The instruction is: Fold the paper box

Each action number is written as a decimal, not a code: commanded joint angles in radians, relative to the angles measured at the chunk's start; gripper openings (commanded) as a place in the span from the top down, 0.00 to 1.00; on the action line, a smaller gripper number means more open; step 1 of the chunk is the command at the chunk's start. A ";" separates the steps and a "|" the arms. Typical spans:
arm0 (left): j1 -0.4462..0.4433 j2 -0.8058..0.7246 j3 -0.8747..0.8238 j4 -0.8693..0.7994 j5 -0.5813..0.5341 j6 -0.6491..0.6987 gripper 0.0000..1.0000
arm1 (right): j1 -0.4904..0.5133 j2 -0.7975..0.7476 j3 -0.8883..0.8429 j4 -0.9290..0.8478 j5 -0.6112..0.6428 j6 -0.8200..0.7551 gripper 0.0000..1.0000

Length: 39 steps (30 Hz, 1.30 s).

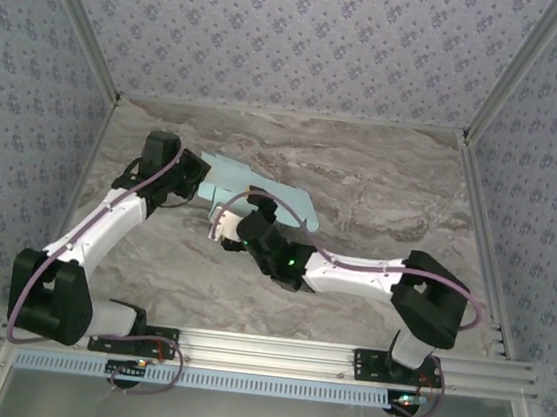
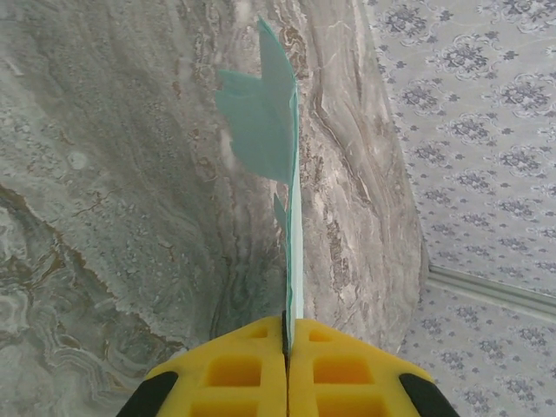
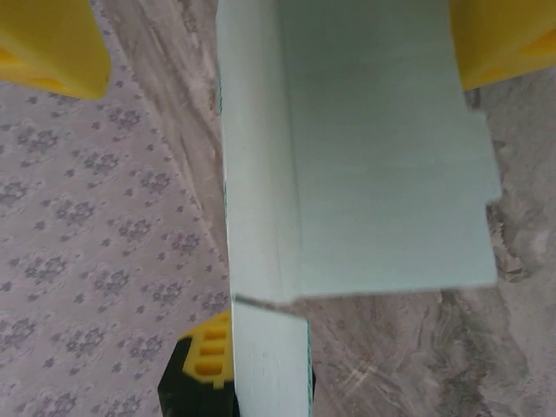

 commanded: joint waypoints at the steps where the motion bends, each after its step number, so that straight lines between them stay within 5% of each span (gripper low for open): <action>1: -0.006 -0.035 0.037 -0.069 -0.045 -0.036 1.00 | 0.031 0.039 0.048 0.072 0.113 -0.116 0.04; 6: -0.004 -0.036 0.047 -0.080 -0.054 -0.036 1.00 | 0.055 0.086 0.093 0.079 0.228 -0.146 0.14; 15: 0.002 -0.038 0.037 -0.087 -0.057 -0.030 1.00 | 0.068 0.007 0.082 -0.053 0.228 -0.030 0.34; 25: 0.005 -0.037 0.031 -0.075 -0.057 -0.034 0.98 | 0.060 -0.036 0.098 -0.204 0.167 0.040 0.80; 27: 0.005 -0.040 0.034 -0.072 -0.052 -0.029 0.82 | 0.056 -0.037 0.102 -0.218 0.165 0.049 0.88; 32: 0.007 -0.070 0.054 -0.078 -0.066 0.016 0.58 | 0.039 -0.064 0.106 -0.238 0.149 0.073 1.00; 35: 0.010 -0.107 0.065 -0.093 -0.100 0.059 0.52 | 0.007 -0.116 0.113 -0.286 0.103 0.137 1.00; 39: 0.027 -0.181 0.071 -0.121 -0.167 0.141 0.19 | -0.066 -0.201 0.155 -0.436 -0.025 0.264 1.00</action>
